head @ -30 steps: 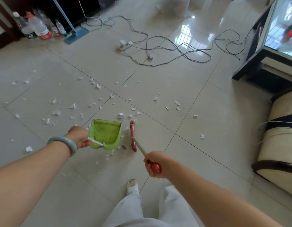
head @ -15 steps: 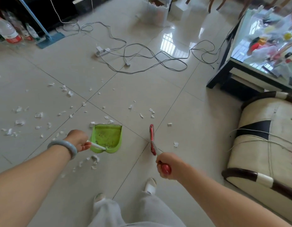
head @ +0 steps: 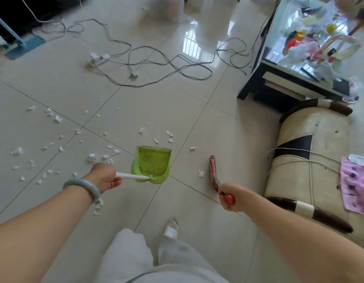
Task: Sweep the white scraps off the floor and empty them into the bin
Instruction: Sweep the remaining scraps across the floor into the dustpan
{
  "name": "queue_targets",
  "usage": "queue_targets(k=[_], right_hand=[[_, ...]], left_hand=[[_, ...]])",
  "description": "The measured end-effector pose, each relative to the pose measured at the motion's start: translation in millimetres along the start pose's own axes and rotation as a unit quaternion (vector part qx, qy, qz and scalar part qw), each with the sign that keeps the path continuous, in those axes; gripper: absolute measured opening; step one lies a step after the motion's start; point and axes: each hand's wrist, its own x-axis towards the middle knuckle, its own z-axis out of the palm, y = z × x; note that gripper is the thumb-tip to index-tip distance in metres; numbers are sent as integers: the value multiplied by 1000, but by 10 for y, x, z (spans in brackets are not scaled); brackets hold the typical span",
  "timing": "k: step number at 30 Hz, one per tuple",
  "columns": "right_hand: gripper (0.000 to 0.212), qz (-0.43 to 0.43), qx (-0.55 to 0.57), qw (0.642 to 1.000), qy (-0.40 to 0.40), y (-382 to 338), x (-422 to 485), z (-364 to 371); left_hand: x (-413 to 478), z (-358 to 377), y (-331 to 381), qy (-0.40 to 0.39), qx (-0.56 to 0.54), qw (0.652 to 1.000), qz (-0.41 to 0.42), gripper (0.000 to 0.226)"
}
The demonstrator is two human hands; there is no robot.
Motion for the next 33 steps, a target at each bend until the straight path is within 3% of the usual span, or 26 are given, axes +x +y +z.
queue_targets(k=[8,14,20,28,33], right_hand=[[17,14,4,999,-41,-199,-35,535],[12,-11,-86,987,-133,-368,-401,1406],[20,-20,-129,967,-219,-641,-675,2083],[10,16,-30,971,-238,-1093,-544,2372],[8,5,-35,975,-219,-1171,-609,2492]], left_hand=[[113,-127,67,-4,9,1000,-18,30],[280,-546,121,19,6,999,-34,12],[558,-1116,75,53,-9,997,-53,13],[795,-1671,-24,117,-33,990,-71,25],[780,-1755,121,124,-72,987,-77,12]])
